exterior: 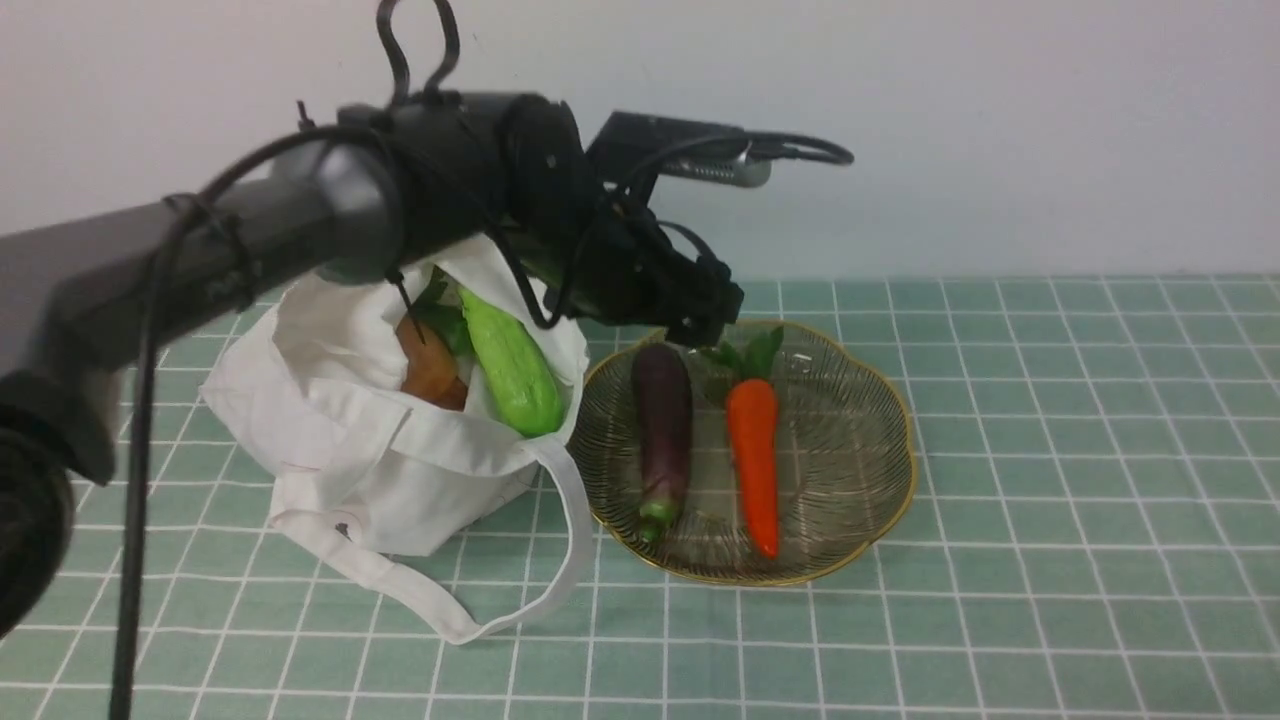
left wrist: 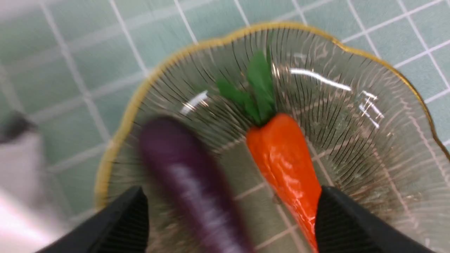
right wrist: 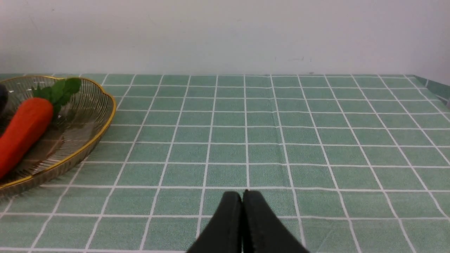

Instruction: Take vegetables from cloth bag on blue coffee tablecloth place on plate.

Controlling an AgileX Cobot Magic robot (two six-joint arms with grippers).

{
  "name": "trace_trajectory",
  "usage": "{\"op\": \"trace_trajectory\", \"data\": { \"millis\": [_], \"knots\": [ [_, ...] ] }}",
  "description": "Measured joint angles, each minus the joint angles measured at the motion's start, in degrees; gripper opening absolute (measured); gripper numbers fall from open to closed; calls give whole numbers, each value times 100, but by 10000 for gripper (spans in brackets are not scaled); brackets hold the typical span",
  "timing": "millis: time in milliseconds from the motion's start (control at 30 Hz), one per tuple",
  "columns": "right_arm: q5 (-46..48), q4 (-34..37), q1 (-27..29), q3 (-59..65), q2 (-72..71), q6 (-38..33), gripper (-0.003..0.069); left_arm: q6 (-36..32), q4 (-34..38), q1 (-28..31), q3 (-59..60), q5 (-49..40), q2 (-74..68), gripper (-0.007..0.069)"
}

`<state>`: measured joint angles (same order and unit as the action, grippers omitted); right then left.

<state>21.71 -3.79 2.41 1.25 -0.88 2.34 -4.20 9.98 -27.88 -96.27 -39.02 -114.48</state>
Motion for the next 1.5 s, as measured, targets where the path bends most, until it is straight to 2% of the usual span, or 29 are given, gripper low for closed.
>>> {"op": "trace_trajectory", "data": {
  "millis": [67, 167, 233, 333, 533, 667, 700, 800, 833, 1000, 1167, 1300, 1500],
  "knots": [
    [0, 0, 0, 0, 0, 0, -10, 2, -374, 13, -256, -425, 404, 505],
    [0, 0, 0, 0, 0, 0, -10, 2, -807, 13, -463, -1050, 1193, 261],
    [0, 0, 0, 0, 0, 0, -10, 2, -863, 13, -475, -1210, 1583, 139],
    [0, 0, 0, 0, 0, 0, -10, 2, -877, 13, -483, -1421, 2378, 24],
    [0, 0, 0, 0, 0, 0, -10, 2, -790, -28, 172, -1230, 4017, -8],
    [0, 0, 0, 0, 0, 0, -10, 2, -771, -33, 1900, -589, 5588, -8],
    [0, 0, 0, 0, 0, 0, -10, 2, -771, -33, 1900, -559, 5658, -8],
    [0, 0, 0, 0, 0, 0, -10, 84, -751, -33, 3578, 250, 7041, -8],
    [0, 0, 0, 0, 0, 0, -10, 84, -751, -33, 3664, 250, 7041, -8],
    [0, 0, 0, 0, 0, 0, -10, 206, -751, -33, 5573, 1772, 8897, -8],
    [0, 0, 0, 0, 0, 0, -10, 184, -751, -33, 6862, 2938, 10192, -8],
    [0, 0, 0, 0, 0, 0, -10, 99, -751, -33, 7441, 3336, 10786, -8],
    [0, 0, 0, 0, 0, 0, -10, 5, -751, -33, 7775, 3480, 11051, -8]
  ]
}}
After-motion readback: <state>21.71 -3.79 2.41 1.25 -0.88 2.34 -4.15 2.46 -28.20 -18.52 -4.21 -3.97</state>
